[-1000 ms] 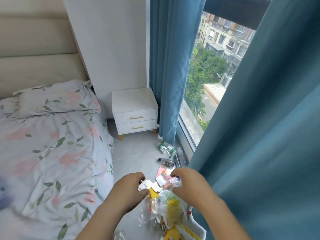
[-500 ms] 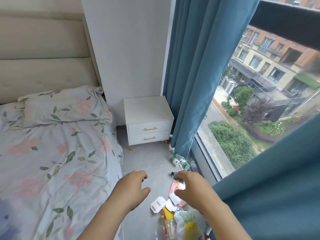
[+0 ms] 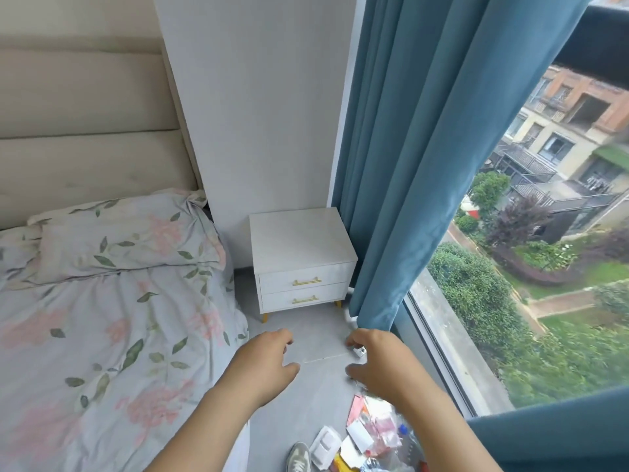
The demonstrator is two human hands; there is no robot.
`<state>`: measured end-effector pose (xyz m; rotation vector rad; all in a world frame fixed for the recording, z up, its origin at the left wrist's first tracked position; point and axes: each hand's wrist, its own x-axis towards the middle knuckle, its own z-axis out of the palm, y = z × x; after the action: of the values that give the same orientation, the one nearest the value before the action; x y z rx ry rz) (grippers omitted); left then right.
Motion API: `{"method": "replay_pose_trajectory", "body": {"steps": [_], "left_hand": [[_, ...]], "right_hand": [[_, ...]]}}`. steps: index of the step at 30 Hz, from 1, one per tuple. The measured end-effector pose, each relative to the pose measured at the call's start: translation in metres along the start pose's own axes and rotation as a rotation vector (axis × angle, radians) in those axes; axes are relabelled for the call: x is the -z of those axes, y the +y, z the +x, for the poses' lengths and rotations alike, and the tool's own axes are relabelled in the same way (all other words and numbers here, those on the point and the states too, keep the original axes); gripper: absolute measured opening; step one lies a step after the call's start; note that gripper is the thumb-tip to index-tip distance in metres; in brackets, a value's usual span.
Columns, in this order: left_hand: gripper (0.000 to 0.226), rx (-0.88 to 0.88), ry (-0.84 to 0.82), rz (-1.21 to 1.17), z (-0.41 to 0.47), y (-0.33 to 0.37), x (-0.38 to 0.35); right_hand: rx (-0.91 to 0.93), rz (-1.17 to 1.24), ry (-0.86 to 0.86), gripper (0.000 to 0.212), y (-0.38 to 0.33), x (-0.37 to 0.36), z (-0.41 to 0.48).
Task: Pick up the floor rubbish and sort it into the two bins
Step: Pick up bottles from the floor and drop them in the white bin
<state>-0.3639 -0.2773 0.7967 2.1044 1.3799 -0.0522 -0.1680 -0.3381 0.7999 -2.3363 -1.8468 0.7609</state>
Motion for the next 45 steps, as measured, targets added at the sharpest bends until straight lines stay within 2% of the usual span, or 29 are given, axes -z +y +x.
{"method": "replay_pose_trajectory", "body": {"steps": [7,13,26,37,45], "left_hand": [[0.041,-0.054,-0.004,0.085,0.084,0.035,0.03],[0.04,-0.148,-0.071,0.131,0.149,0.069,0.034],[0.034,-0.5,-0.302,0.265,0.276,0.141,0.023],[0.024,-0.824,-0.517,0.465,0.398,0.172,0.027],[0.031,-0.856,-0.658,0.543,0.44,0.172,-0.029]], "right_hand": [[-0.063,0.081,0.034,0.046,0.042,0.031,0.066],[-0.164,0.124,0.087,0.043,0.078,0.048,0.097],[-0.568,0.314,0.204,0.039,0.129,0.061,0.122],[-0.984,0.541,0.295,0.044,0.12,0.055,0.177],[-1.162,0.677,0.321,0.038,0.143,0.018,0.193]]}}
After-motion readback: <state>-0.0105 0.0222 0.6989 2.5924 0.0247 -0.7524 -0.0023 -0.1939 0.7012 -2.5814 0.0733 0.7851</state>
